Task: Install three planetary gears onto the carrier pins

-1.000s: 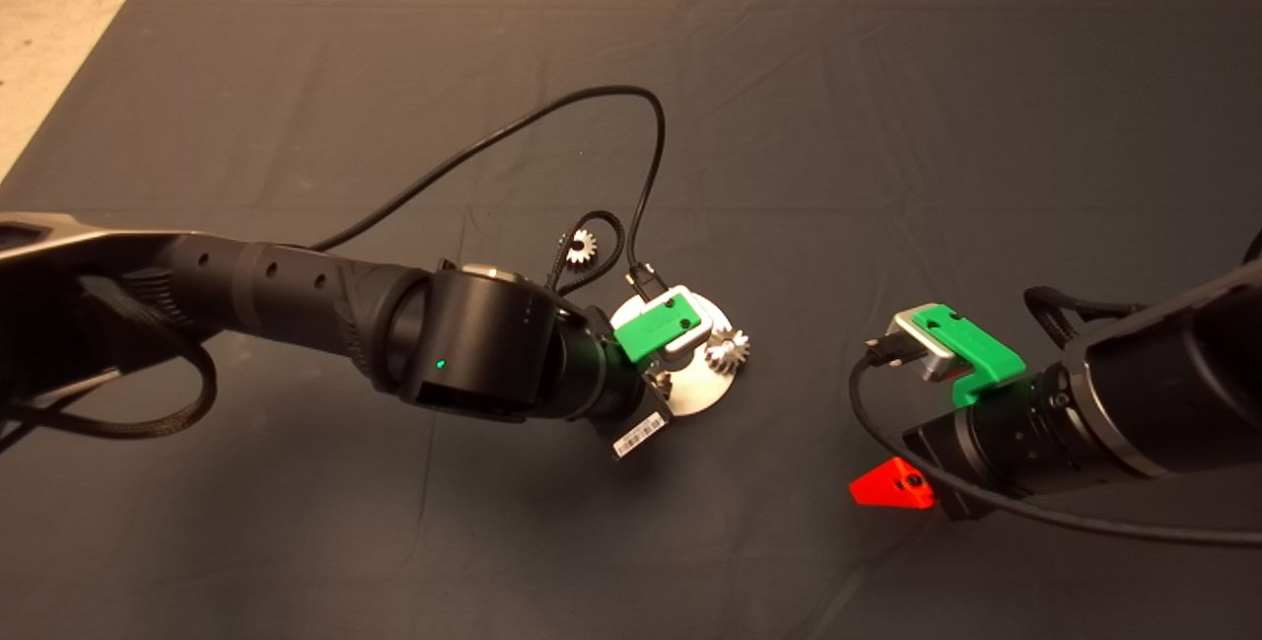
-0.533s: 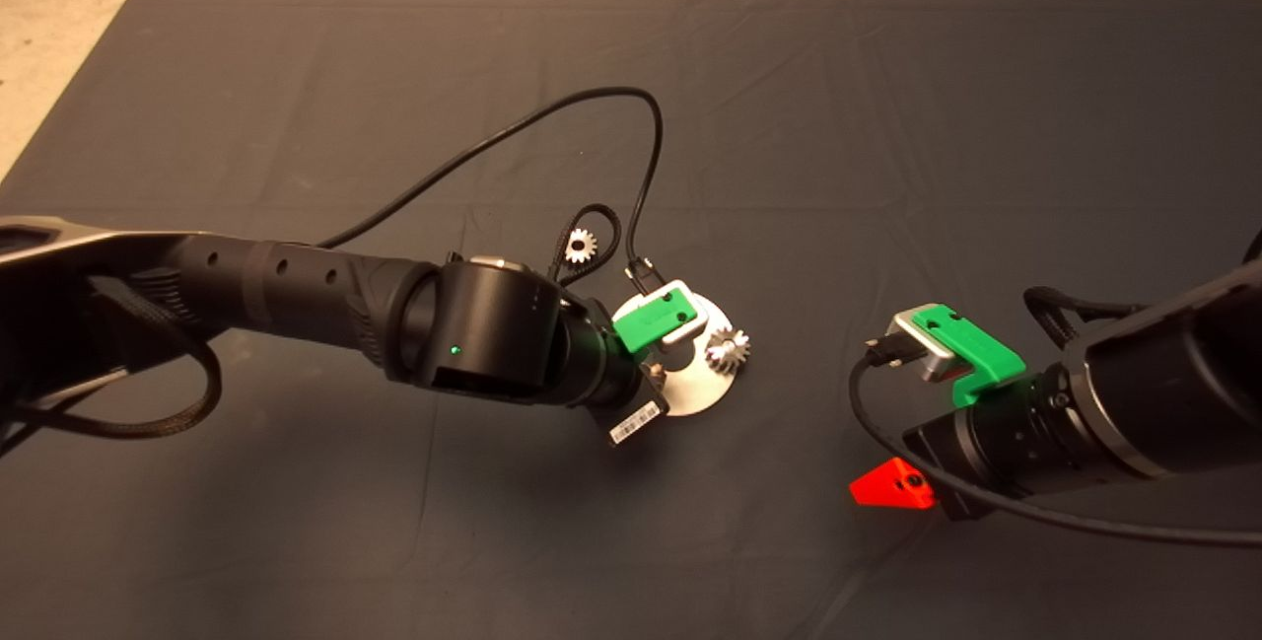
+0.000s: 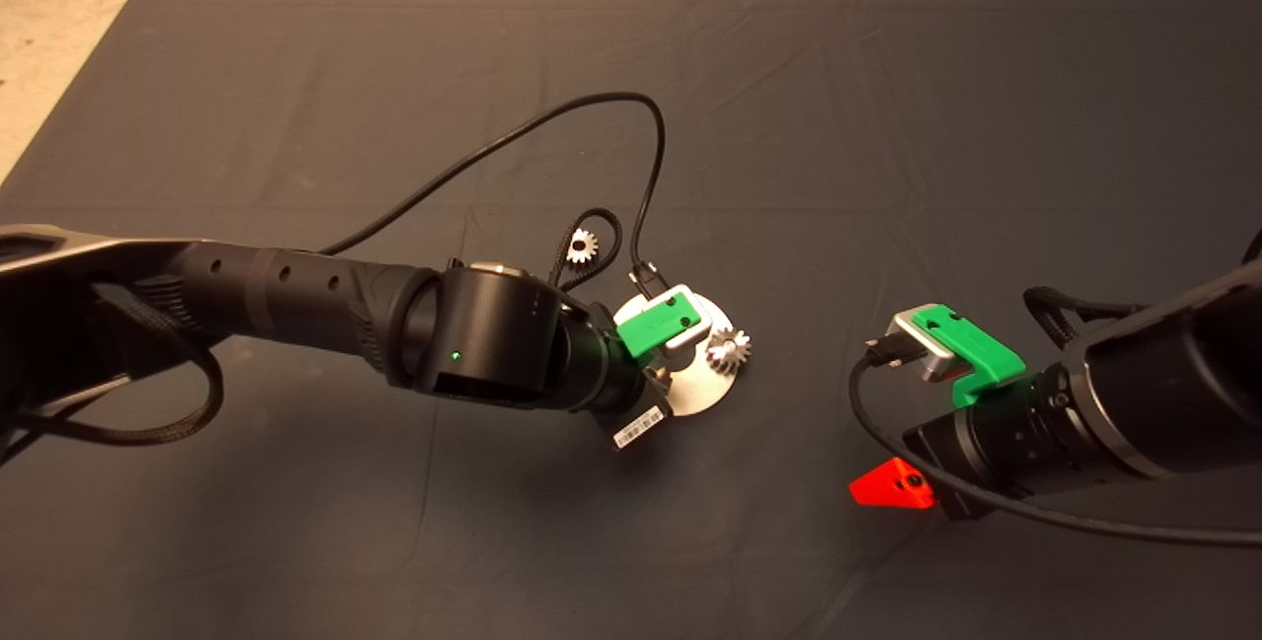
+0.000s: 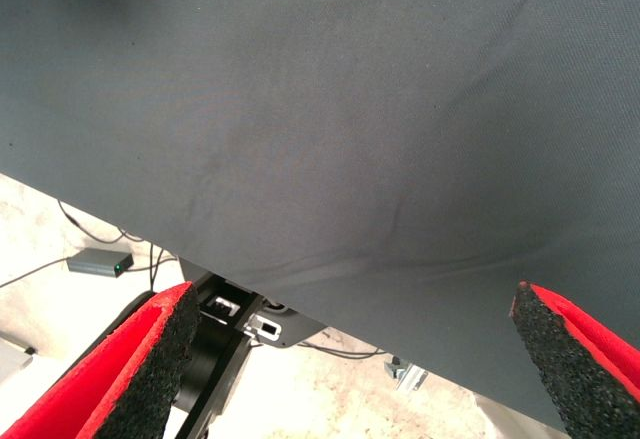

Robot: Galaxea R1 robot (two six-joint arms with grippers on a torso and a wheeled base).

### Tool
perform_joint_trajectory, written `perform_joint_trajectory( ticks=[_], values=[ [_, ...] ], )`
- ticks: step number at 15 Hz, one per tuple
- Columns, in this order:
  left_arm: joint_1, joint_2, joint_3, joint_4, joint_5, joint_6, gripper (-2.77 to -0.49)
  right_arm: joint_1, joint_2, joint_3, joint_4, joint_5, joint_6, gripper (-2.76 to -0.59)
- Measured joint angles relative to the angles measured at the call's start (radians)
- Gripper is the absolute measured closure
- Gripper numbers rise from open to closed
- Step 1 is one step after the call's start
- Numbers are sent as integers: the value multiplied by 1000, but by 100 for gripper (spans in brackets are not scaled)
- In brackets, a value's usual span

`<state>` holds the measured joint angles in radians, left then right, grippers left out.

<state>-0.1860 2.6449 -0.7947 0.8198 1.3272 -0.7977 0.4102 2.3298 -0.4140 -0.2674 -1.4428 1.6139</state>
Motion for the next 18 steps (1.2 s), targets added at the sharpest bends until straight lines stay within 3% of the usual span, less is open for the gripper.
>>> perform_joint_trajectory(
  ticks=[7, 16, 18],
  values=[
    [0, -3, -2, 0, -14, 2, -78, 0, 0, 0, 0, 0, 0, -234],
    [7, -32, 1, 4, -53, 3, -78, 6, 0, 0, 0, 0, 0, -234],
    [9, -33, 4, 8, -52, 3, -78, 6, 0, 0, 0, 0, 0, -234]
  ],
)
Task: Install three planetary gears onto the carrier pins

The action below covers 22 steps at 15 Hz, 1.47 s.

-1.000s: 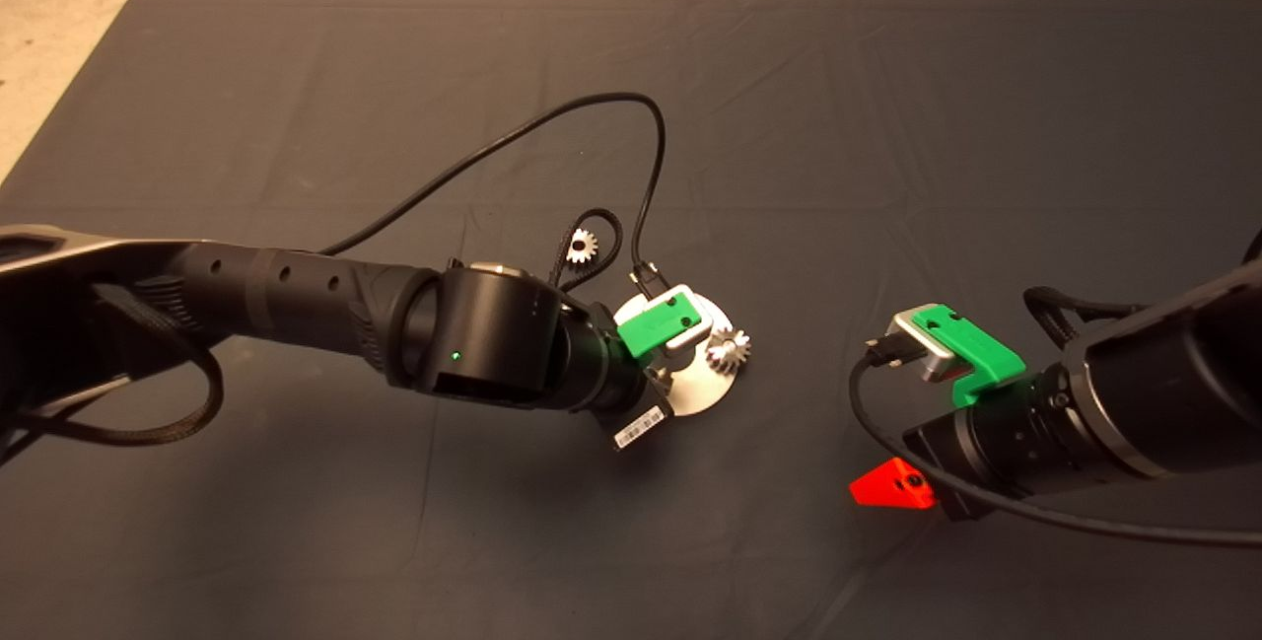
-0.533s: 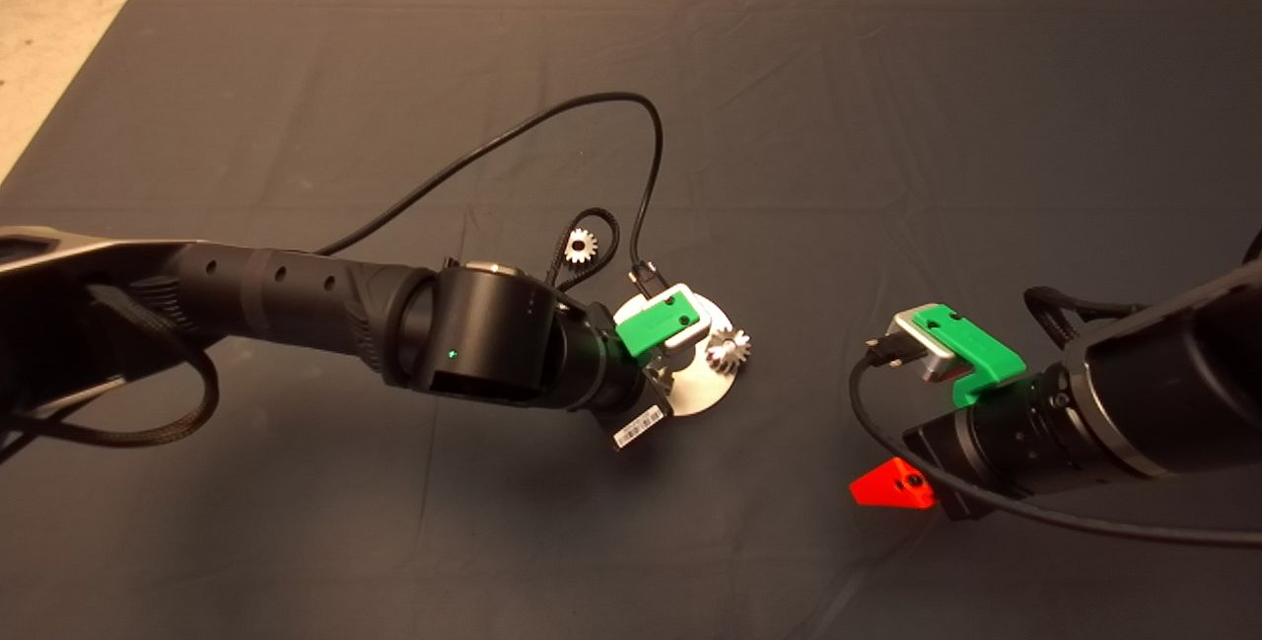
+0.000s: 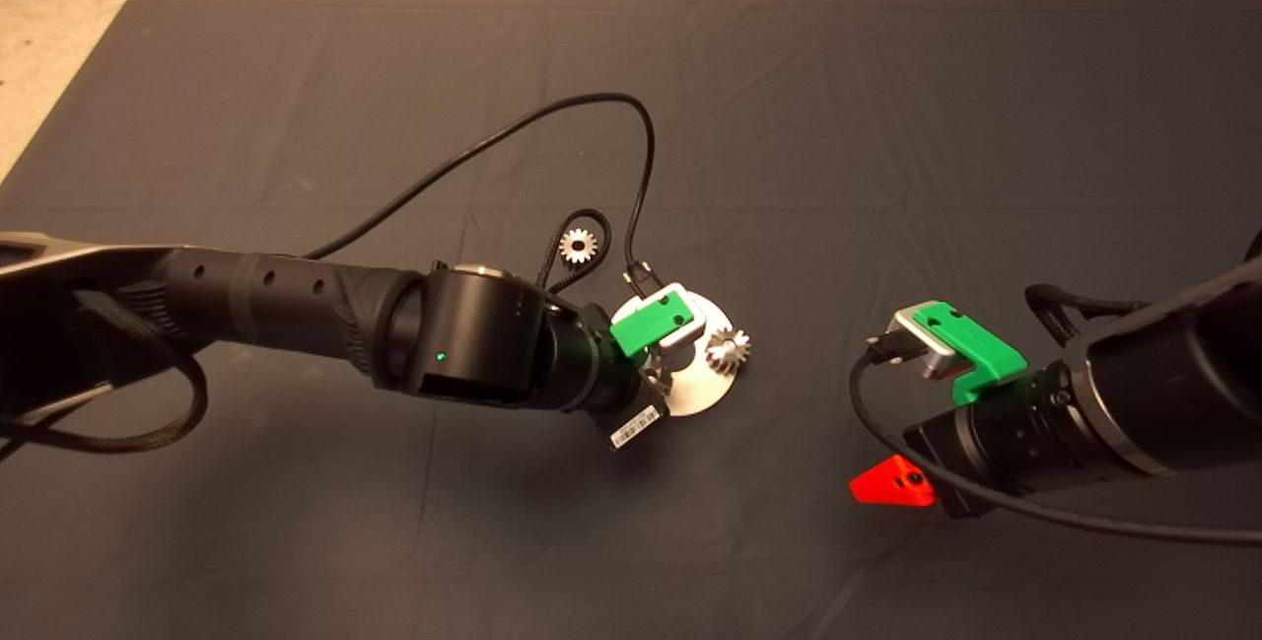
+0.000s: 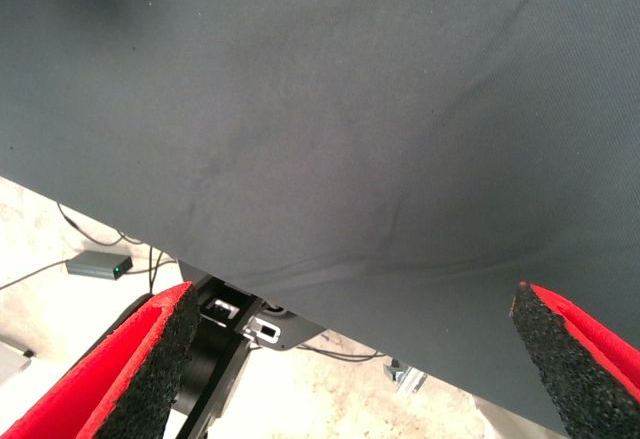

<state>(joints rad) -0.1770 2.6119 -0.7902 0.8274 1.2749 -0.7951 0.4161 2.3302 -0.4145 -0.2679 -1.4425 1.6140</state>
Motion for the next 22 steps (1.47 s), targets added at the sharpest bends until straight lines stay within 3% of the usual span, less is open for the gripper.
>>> perform_joint_trajectory(
  ticks=[6, 12, 22],
  values=[
    [2, -11, 7, 2, -3, 0, -78, 0, 0, 0, 0, 6, 0, -234],
    [8, -47, 40, -1, 11, 0, -77, 0, 3, 0, 0, 15, 0, -234],
    [2, -23, 29, -6, 28, 9, -77, 0, 5, 0, 0, 19, 0, -234]
  ],
)
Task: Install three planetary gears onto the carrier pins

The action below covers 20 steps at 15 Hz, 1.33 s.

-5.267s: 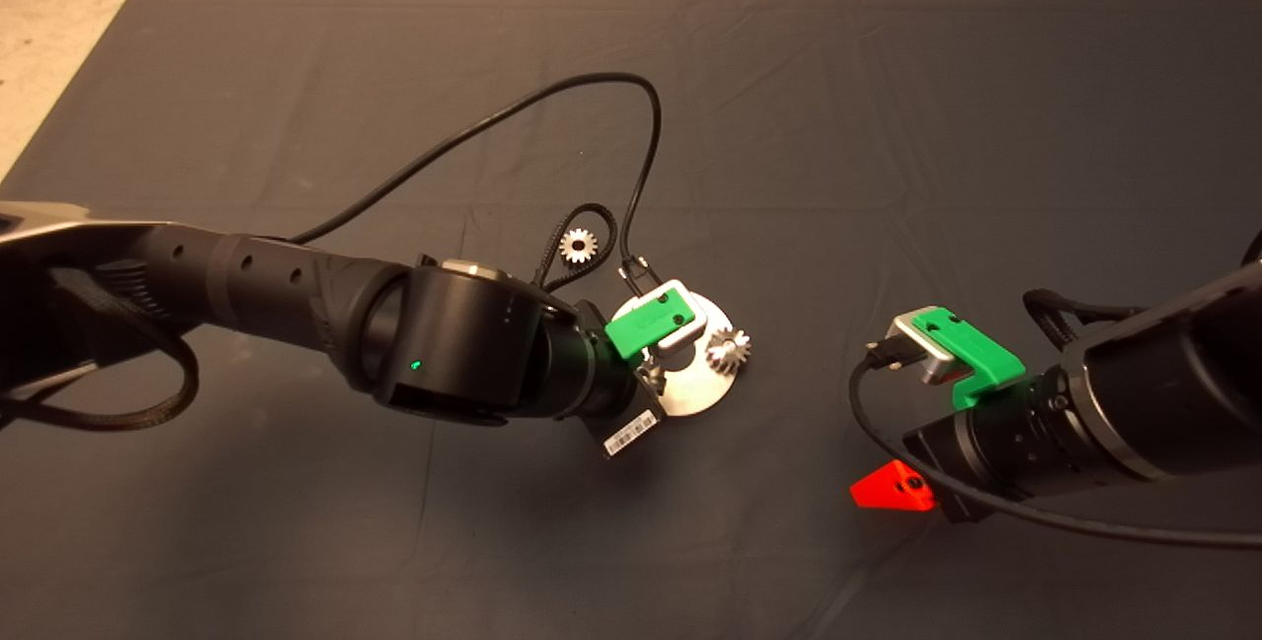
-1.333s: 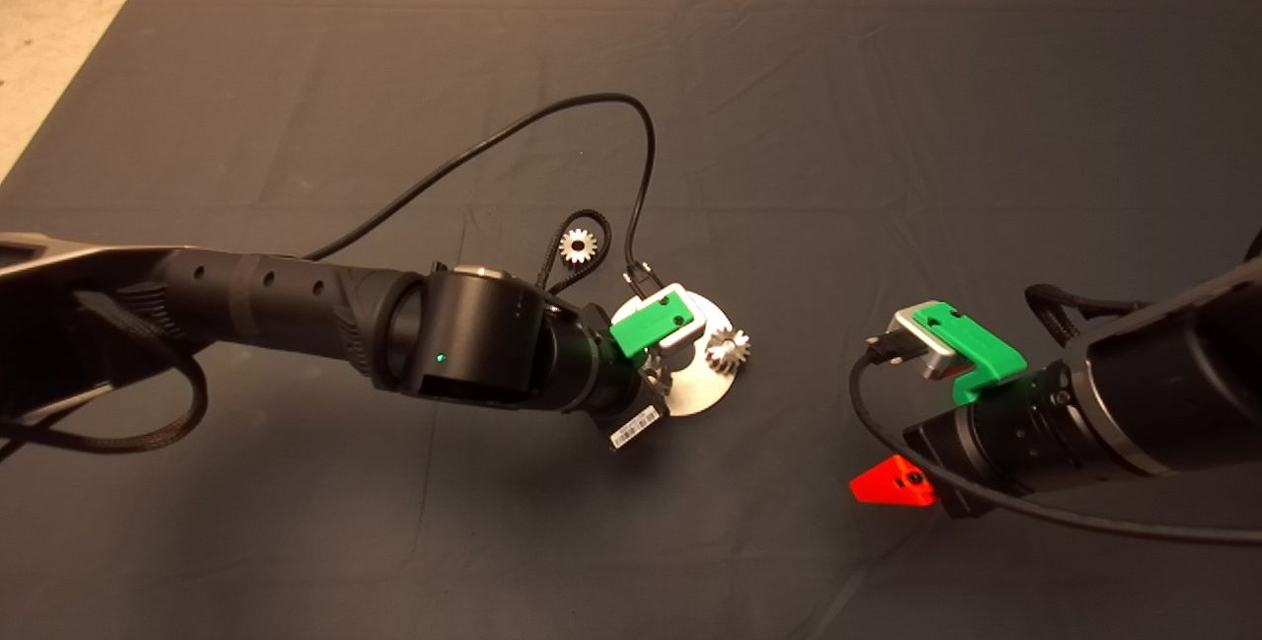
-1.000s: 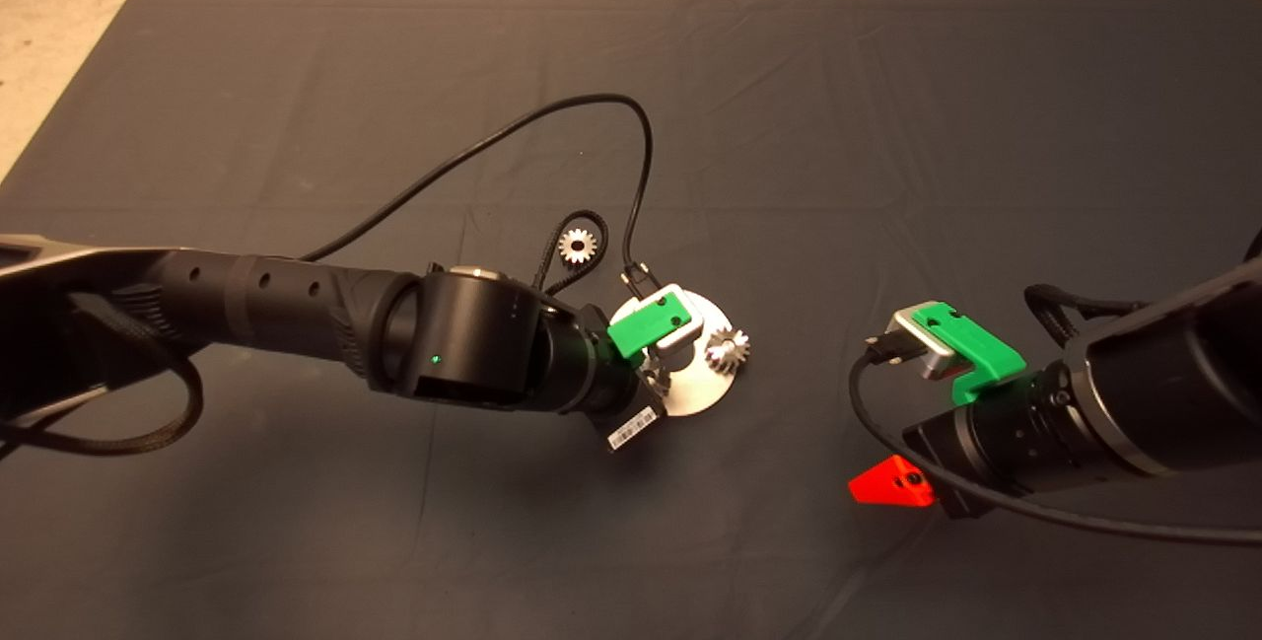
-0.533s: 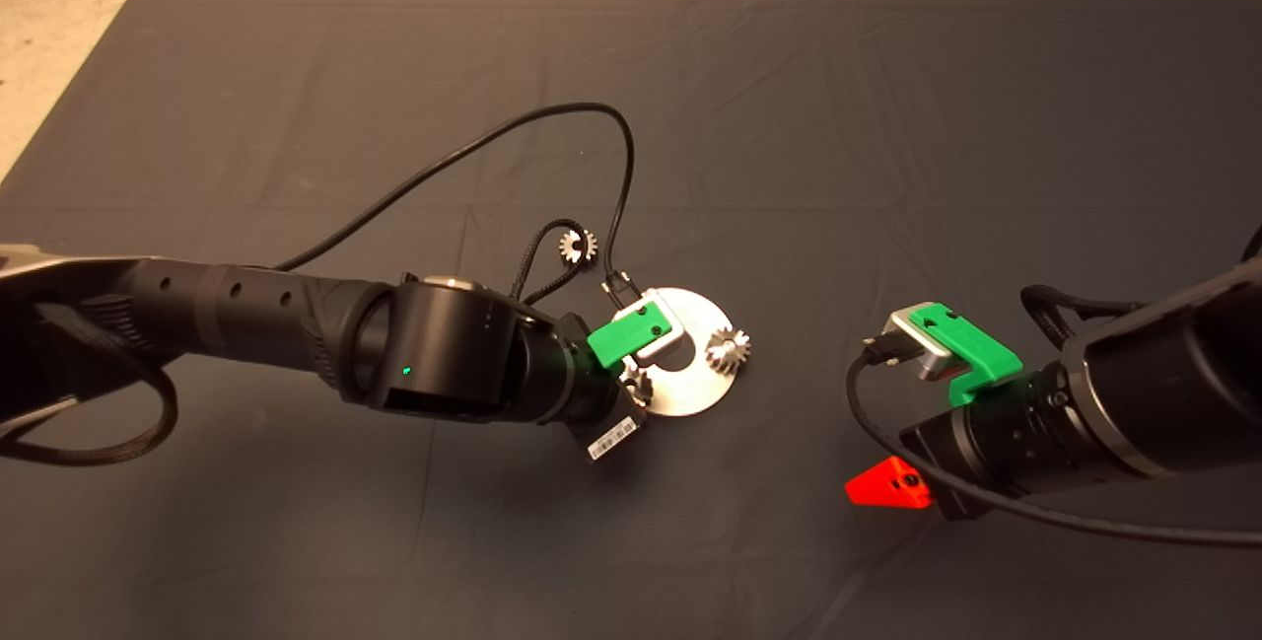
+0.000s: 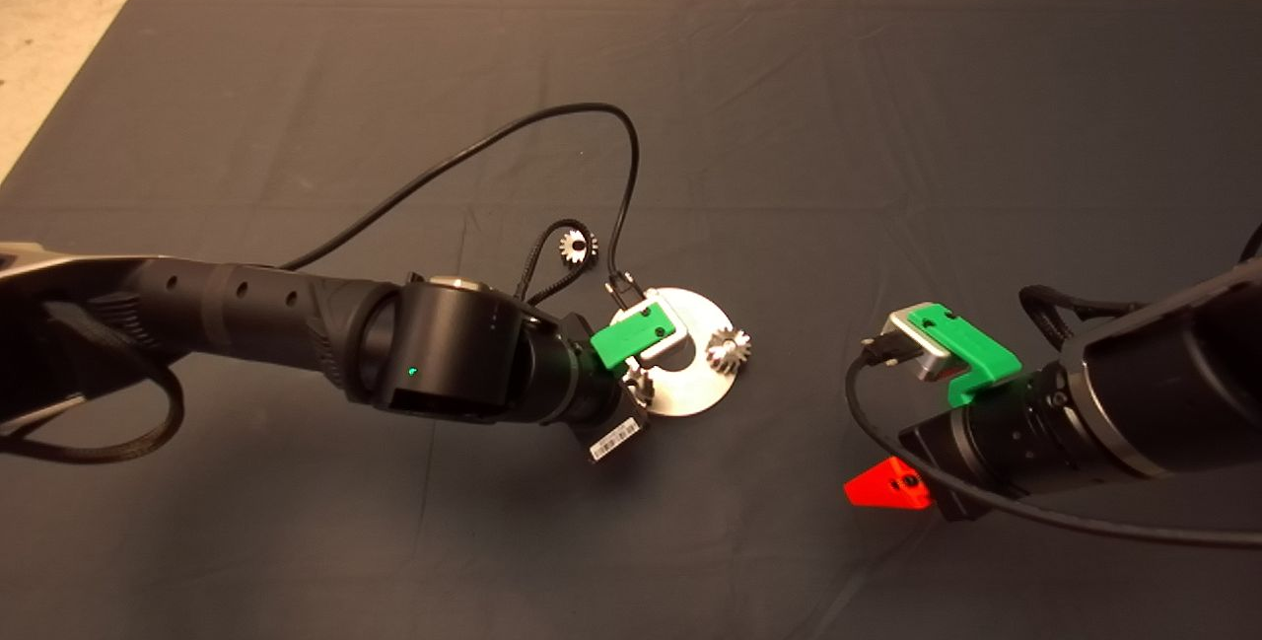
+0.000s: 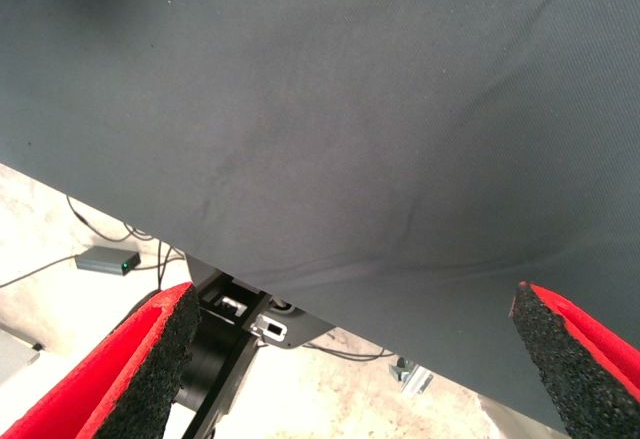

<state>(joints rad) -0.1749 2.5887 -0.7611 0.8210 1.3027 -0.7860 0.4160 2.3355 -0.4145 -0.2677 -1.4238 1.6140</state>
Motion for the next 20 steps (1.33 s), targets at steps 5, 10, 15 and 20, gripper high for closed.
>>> perform_joint_trajectory(
  ticks=[5, 10, 15, 20],
  values=[
    [0, 24, -30, -2, -28, 9, -77, 0, 0, 0, 0, 1, 0, -234],
    [0, 24, -31, -2, -30, 21, -77, 8, 0, 0, 0, 1, 0, -234],
    [-14, 18, -6, -3, 6, 20, -77, 8, 0, 0, 0, 0, 0, -234],
    [-25, 18, 11, -6, 26, 16, -77, 8, 0, 0, 0, 3, 0, -234]
  ],
)
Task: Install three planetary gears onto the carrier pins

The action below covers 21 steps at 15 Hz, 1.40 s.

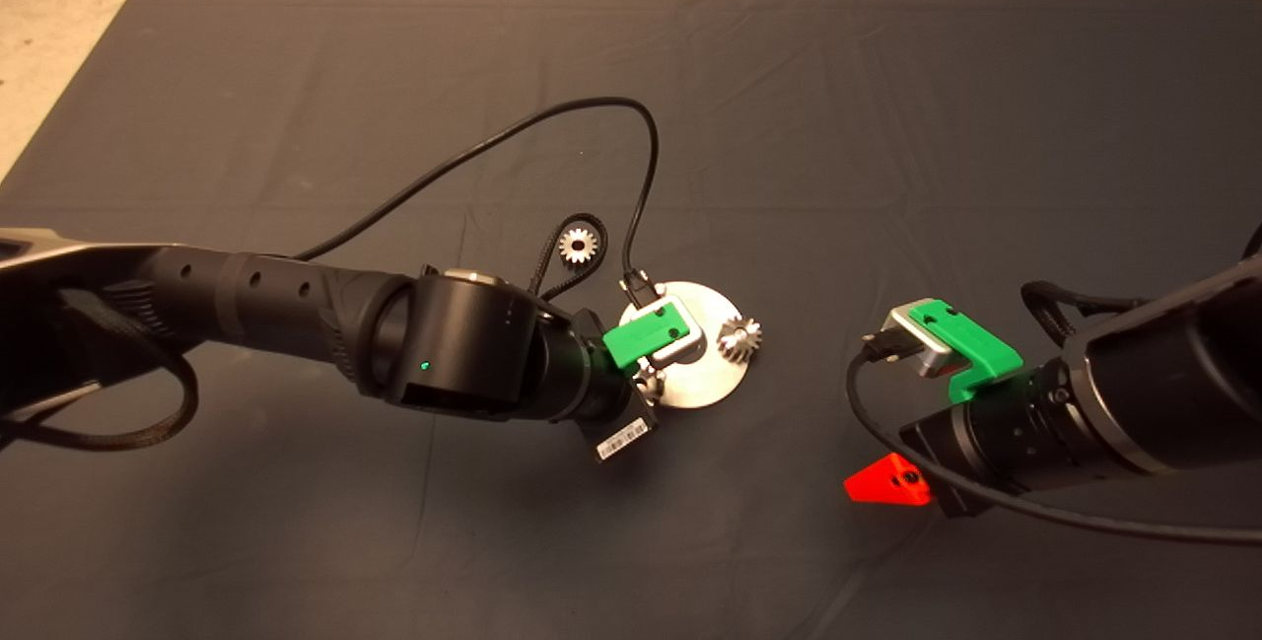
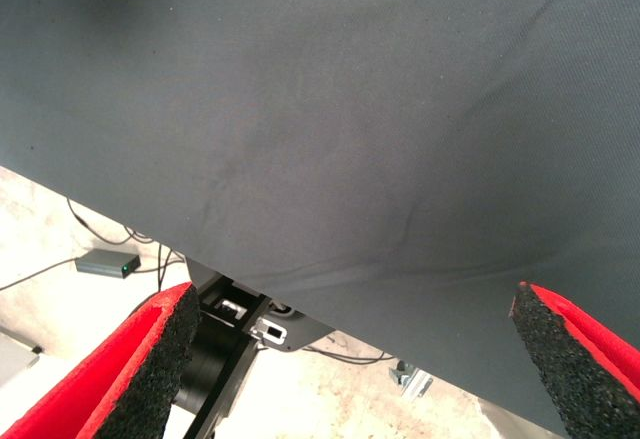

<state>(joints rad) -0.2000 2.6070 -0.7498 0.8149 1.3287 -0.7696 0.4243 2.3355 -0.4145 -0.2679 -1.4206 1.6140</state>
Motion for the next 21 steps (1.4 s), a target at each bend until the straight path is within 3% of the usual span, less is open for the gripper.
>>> perform_joint_trajectory(
  ticks=[7, 9, 21],
  values=[
    [0, 5, -1, 0, -1, 0, -77, 0, 0, 0, 0, 0, 0, -234],
    [0, 6, -8, 0, -2, 0, -77, 0, 0, 0, 0, 9, 0, -234],
    [0, 37, -30, 0, -4, 0, -77, 0, 0, 0, 0, 20, 0, -234]
  ],
)
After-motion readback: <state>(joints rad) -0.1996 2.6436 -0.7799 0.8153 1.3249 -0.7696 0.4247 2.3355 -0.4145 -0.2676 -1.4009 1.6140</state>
